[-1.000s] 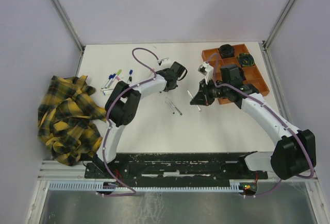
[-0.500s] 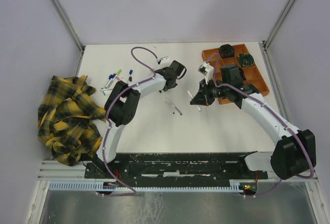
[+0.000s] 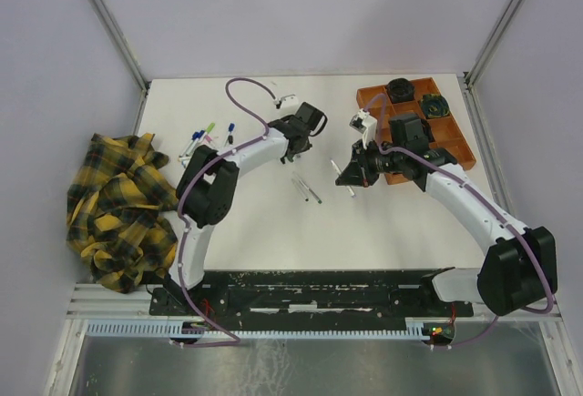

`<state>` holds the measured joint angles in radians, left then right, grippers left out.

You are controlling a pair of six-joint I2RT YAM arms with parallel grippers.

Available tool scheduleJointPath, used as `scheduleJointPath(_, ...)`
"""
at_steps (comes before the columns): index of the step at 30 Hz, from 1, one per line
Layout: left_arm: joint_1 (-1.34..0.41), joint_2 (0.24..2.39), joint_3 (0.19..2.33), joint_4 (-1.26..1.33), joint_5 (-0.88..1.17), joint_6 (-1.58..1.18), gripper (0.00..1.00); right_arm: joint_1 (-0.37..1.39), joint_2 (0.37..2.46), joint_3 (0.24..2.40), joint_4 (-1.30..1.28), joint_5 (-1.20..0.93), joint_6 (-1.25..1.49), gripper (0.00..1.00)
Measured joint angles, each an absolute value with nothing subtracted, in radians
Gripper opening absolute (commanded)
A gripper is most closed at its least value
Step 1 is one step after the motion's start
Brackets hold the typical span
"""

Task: Open the pen caps
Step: Place the pen cap at the center of the board, then place the pen at the center of the board.

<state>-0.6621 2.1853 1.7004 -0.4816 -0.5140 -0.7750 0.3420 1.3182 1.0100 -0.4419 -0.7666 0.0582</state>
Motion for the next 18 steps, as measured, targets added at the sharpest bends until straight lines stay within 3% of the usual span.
scheduleJointPath(9,-0.644,1.928,1.475,-0.352,-0.522,-0.703,0.35,0.342,1.345,1.01,-0.433,-0.766,0.058,0.04)
scheduleJointPath(14,-0.573,1.886,1.4,-0.271,-0.476,-0.602,0.39,0.347,1.38,1.01,-0.427,-0.751,0.057,0.04)
scheduleJointPath(18,-0.496,1.886,1.383,-0.224,-0.411,-0.484,0.48,0.369,1.423,1.017,-0.429,-0.693,0.056,0.05)
